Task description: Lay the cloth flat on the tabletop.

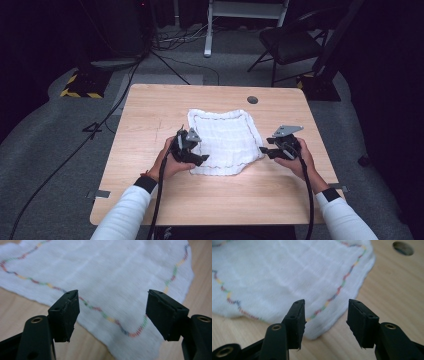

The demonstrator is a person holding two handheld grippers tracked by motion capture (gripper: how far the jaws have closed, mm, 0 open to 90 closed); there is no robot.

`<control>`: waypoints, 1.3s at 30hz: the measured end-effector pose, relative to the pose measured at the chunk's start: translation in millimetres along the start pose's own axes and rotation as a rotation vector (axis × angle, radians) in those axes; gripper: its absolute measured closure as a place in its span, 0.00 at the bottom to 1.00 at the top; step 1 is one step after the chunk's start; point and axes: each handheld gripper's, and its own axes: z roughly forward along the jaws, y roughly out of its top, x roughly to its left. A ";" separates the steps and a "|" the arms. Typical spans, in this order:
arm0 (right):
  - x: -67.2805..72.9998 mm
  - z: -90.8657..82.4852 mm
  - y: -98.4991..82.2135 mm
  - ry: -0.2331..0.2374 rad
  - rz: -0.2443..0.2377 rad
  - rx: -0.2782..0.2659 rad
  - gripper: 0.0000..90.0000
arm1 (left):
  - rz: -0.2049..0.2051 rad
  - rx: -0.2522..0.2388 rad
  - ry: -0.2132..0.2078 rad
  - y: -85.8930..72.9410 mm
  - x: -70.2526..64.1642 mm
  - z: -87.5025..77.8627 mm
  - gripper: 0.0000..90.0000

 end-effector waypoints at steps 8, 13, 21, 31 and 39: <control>-1.1 25.6 -7.3 -0.069 0.015 0.071 0.54 | -0.023 0.067 0.023 -19.1 7.7 17.3 0.27; -11.6 32.4 -8.3 -0.102 0.083 0.072 0.51 | 0.004 0.053 0.068 -20.1 13.9 16.2 0.27; -15.6 44.8 3.5 -0.173 0.076 0.075 0.51 | -0.035 0.053 0.099 -21.4 27.0 15.5 0.25; -6.1 16.1 -7.3 0.038 0.039 -0.027 0.53 | -0.081 0.043 0.049 -38.3 34.0 3.1 0.23; 13.4 25.9 0.4 0.097 -0.068 -0.029 0.56 | -0.020 -0.014 -0.061 -35.8 7.7 -6.4 0.18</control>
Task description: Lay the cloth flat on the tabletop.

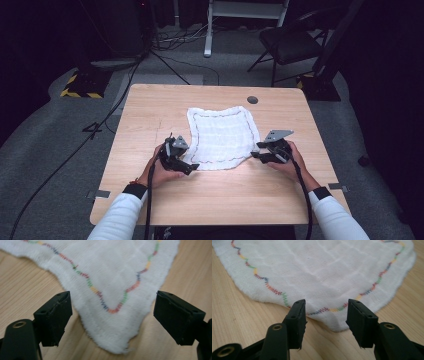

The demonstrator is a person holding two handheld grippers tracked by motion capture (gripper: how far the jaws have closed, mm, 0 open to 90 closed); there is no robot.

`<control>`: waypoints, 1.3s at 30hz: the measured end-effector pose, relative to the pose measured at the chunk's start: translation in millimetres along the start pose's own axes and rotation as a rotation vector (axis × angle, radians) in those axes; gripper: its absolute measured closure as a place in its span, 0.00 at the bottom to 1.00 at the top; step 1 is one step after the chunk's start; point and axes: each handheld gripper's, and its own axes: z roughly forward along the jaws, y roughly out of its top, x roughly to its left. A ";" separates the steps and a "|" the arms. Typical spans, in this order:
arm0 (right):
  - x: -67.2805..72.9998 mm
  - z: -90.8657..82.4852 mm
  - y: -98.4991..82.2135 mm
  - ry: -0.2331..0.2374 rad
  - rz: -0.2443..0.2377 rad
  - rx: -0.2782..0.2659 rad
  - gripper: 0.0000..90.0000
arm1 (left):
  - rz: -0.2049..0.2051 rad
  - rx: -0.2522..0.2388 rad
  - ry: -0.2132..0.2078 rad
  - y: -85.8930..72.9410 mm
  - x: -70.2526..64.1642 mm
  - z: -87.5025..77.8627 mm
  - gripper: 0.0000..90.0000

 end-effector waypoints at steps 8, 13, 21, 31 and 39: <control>2.8 16.2 -0.6 0.022 -0.031 0.042 0.66 | 0.048 0.020 -0.050 4.0 -14.0 12.0 0.24; 2.5 16.3 -0.5 0.004 -0.034 0.041 0.84 | 0.045 0.027 -0.054 3.0 -9.3 15.5 0.36; 7.4 -6.9 0.5 0.019 -0.038 0.019 0.93 | 0.109 0.022 -0.061 4.1 -10.1 4.6 0.83; 29.0 -61.1 18.7 0.016 -0.046 -0.129 0.93 | 0.174 -0.068 -0.076 12.8 -17.6 -18.5 0.93; 20.0 -27.9 35.7 -0.031 -0.033 -0.065 0.93 | 0.130 -0.058 -0.090 12.3 -10.1 -7.8 0.83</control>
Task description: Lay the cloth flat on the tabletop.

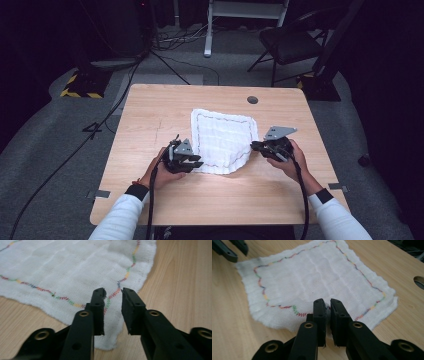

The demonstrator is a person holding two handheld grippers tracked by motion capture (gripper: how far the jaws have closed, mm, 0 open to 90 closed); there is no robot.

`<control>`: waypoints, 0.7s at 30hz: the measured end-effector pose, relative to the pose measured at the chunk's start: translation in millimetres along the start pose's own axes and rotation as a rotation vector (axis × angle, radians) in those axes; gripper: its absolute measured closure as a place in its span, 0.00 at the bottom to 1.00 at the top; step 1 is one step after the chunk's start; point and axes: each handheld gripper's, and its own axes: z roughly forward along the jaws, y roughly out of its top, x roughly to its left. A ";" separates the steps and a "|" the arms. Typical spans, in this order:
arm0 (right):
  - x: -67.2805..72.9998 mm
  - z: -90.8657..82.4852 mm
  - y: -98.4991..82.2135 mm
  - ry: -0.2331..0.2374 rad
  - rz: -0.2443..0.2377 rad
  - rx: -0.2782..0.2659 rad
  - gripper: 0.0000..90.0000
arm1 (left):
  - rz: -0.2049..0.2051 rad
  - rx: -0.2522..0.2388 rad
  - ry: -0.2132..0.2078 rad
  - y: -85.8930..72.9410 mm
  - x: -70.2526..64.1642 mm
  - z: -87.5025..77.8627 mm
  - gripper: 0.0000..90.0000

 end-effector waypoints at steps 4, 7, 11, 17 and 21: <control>-6.7 30.3 9.2 -0.013 0.001 0.050 0.93 | -0.007 0.030 0.018 -0.6 6.0 6.1 0.84; -9.5 51.4 13.2 -0.023 0.024 0.084 0.85 | -0.013 0.059 0.037 -2.8 9.1 10.6 0.81; -9.3 63.6 12.8 -0.047 0.051 0.100 0.68 | -0.025 0.090 0.067 -6.2 13.9 13.6 0.77; -13.0 41.0 8.8 0.013 0.074 0.038 0.77 | -0.024 0.103 0.075 -8.5 16.6 11.4 0.80; -5.2 29.5 -3.6 0.078 0.012 0.054 0.89 | -0.011 0.129 0.075 -8.5 15.0 13.9 0.79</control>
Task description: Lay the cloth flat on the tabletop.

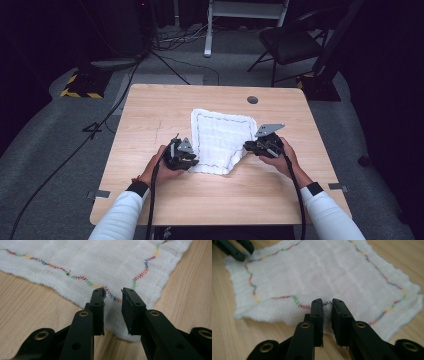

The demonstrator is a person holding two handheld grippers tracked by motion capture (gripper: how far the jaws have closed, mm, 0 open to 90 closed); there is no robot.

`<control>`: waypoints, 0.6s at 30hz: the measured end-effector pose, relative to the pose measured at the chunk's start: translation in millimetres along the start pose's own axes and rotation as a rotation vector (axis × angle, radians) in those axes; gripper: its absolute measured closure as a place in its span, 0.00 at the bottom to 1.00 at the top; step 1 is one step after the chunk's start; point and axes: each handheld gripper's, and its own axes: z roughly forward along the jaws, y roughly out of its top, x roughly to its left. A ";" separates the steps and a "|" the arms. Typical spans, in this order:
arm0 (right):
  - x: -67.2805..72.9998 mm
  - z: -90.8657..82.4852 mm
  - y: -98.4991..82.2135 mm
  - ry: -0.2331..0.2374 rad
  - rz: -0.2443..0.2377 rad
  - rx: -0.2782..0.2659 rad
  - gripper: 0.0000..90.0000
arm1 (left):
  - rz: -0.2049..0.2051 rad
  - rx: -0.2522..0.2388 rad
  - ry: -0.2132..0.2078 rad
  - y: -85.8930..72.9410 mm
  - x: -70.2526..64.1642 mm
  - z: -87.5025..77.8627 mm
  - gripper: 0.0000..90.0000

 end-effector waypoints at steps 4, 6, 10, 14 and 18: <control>1.9 3.1 -5.0 0.021 0.003 0.008 0.84 | 0.001 0.003 0.002 0.1 -0.8 0.7 0.78; 3.1 11.8 -4.0 0.013 0.006 0.001 0.76 | -0.001 0.004 0.003 -0.1 -1.0 1.0 0.77; 8.0 24.7 -1.0 -0.022 -0.009 0.018 0.74 | -0.002 0.001 0.001 -0.2 -0.5 1.5 0.77; 12.9 38.4 -0.5 -0.064 -0.027 0.024 0.76 | -0.014 -0.009 -0.008 -1.4 0.6 1.8 0.76; 12.6 31.9 0.1 -0.046 -0.019 0.032 0.82 | -0.017 -0.004 -0.010 -1.4 0.6 1.7 0.77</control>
